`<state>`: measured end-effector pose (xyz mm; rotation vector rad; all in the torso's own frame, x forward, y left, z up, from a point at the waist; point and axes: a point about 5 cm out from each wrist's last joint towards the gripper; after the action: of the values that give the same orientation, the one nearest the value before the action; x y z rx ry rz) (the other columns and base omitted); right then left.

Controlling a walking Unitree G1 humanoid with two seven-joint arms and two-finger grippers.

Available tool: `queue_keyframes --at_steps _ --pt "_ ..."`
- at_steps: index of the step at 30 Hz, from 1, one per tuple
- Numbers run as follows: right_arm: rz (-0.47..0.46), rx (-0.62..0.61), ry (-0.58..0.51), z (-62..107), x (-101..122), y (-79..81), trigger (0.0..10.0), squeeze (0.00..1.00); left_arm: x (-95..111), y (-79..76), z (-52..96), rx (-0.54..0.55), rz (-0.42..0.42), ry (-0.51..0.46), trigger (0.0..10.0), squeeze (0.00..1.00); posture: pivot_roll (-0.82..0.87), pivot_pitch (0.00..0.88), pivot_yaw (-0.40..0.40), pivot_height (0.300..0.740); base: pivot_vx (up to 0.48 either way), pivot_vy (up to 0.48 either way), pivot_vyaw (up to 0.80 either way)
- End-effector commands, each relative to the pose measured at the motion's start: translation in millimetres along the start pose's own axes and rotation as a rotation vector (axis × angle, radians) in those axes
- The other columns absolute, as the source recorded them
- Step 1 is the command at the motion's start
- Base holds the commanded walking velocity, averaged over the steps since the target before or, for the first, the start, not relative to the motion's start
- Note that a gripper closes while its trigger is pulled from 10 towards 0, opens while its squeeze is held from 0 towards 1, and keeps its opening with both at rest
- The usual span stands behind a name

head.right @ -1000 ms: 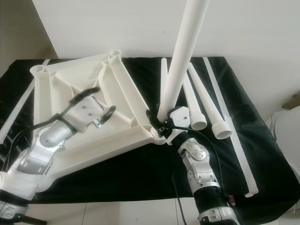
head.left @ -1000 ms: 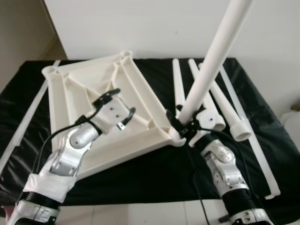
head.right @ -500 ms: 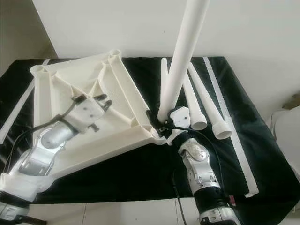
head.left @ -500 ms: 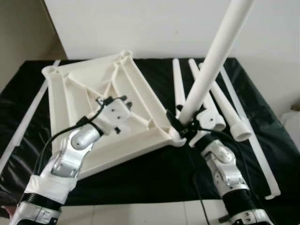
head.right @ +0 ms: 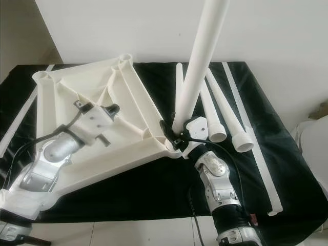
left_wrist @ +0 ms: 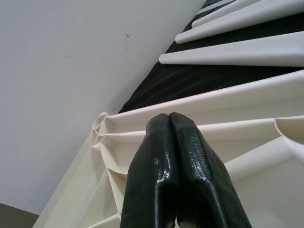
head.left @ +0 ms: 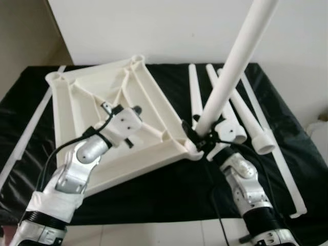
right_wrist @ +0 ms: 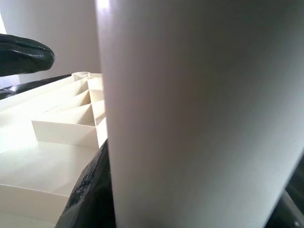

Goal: Building children table

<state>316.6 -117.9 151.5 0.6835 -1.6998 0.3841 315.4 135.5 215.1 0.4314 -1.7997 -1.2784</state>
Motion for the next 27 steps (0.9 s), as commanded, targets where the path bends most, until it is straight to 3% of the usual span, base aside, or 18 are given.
queue_keyframes --at_steps 1,3,4,19,20,27 --pt "-0.078 -0.033 0.189 17.9 -41.3 2.5 10.0 0.0 -2.2 -2.2 2.4 -0.013 -0.015 0.016 0.0 0.0 -0.04 0.14 0.045 0.74 0.0 0.0 0.0" --pt "-0.079 -0.033 0.189 18.1 -41.4 2.7 10.0 0.0 -2.7 -2.4 2.3 -0.015 -0.015 0.021 0.0 0.0 -0.04 0.14 0.045 0.74 0.0 0.0 0.0" --pt "-0.08 -0.033 0.19 18.3 -41.7 2.8 10.0 0.0 -3.1 -3.4 2.0 -0.022 -0.017 0.024 10.0 0.0 -0.04 0.14 0.044 0.74 0.0 0.0 0.0" --pt "-0.082 -0.034 0.195 19.0 -42.9 2.8 10.0 0.0 -3.6 -5.0 2.1 -0.028 -0.009 0.031 10.0 0.0 -0.04 0.143 0.044 0.74 0.0 0.0 0.0" --pt "-0.082 -0.034 0.196 19.1 -43.0 2.8 10.0 0.0 -3.8 -4.6 2.3 -0.022 0.005 0.033 10.0 1.0 -0.04 0.144 0.043 0.74 0.0 0.0 0.0" --pt "-0.083 -0.033 0.197 18.8 -43.2 2.7 10.0 0.0 -3.8 -2.9 2.3 -0.015 0.021 0.035 10.0 1.0 -0.04 0.143 0.042 0.74 0.0 0.0 0.0"
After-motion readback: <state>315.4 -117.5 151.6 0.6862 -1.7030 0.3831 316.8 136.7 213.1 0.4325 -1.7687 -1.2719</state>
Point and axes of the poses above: a point about 5 cm out from each wrist's last joint towards the gripper, its own z axis pointing back from the gripper into the wrist, its own x axis along the axis of the wrist's last joint, y = z × x, and after that the axes turned 15 degrees about -z, right-handed
